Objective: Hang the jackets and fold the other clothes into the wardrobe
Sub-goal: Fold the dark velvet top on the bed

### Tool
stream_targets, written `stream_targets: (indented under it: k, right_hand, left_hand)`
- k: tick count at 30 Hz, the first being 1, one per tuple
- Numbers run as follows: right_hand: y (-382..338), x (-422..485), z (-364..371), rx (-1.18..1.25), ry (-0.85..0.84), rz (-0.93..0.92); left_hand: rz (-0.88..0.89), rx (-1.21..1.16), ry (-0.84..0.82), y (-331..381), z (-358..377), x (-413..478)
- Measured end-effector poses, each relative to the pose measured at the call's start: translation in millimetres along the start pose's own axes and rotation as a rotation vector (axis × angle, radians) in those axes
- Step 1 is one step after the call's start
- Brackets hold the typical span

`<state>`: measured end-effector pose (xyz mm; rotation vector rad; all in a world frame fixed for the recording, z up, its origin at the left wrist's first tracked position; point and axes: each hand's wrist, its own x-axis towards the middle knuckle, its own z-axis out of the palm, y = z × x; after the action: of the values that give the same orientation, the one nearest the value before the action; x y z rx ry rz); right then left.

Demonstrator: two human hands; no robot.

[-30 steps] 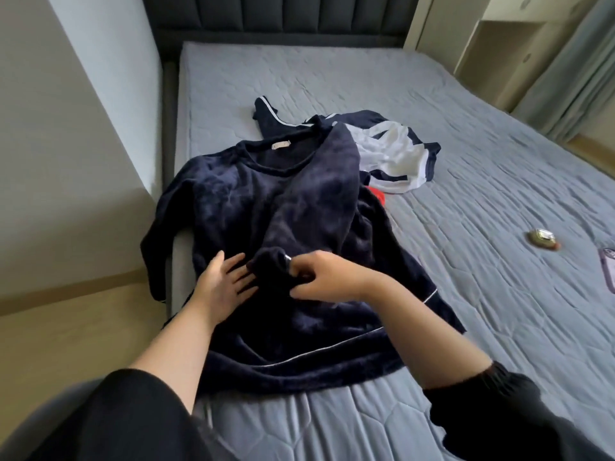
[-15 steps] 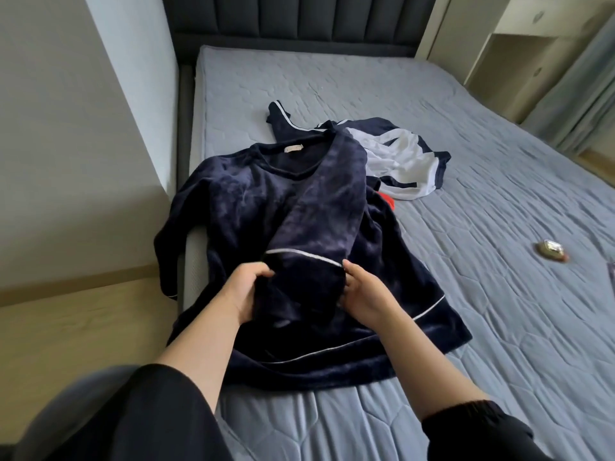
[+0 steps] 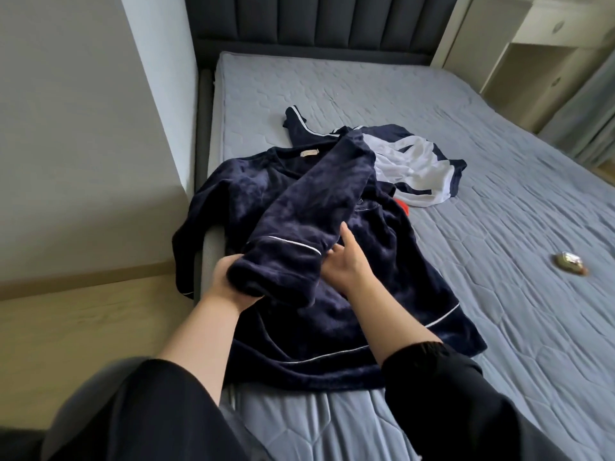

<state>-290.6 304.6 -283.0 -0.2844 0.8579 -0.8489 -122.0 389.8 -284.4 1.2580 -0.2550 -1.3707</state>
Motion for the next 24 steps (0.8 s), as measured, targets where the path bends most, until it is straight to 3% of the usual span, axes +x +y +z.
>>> stream_targets:
  k: [4,7,8,10,12,13,15,18,21,24]
  right_hand:
    - [-28,-2,27,-0.167,0.123,-0.43]
    - [-33,-10,14,-0.458,0.393,-0.683]
    - [-26,-9,2,-0.522,0.464,-0.658]
    - [-2,-6,-28,-0.565,0.534,-0.44]
    - [22,-3,-56,-0.549,0.512,-0.181]
    - [30,-3,-66,-0.52,0.481,-0.104]
    - [38,-6,-80,-0.444,0.387,-0.058]
    - [38,-8,-85,-0.409,0.208,-0.039]
    - [38,-12,-82,-0.301,0.058,-0.034]
    - [42,-13,-81,-0.175,0.029,-0.015]
  left_hand:
    - [-0.066,0.042,-0.086,-1,-2,0]
    - [-0.193,0.115,-0.107,-2,0,0]
    - [-0.247,0.226,-0.073,-5,-1,6]
    - [-0.255,0.5,-0.063,-21,-6,10]
    - [-0.236,0.874,0.12,-28,-5,14]
    - [-0.245,0.947,0.193,-31,-2,15]
    - [-0.254,0.931,0.178,-31,-3,19]
    - [-0.225,0.904,0.021,-29,-8,20]
    - [-0.18,0.658,-0.119,-26,-2,22]
    - [-0.065,0.569,-0.077,-24,-5,24]
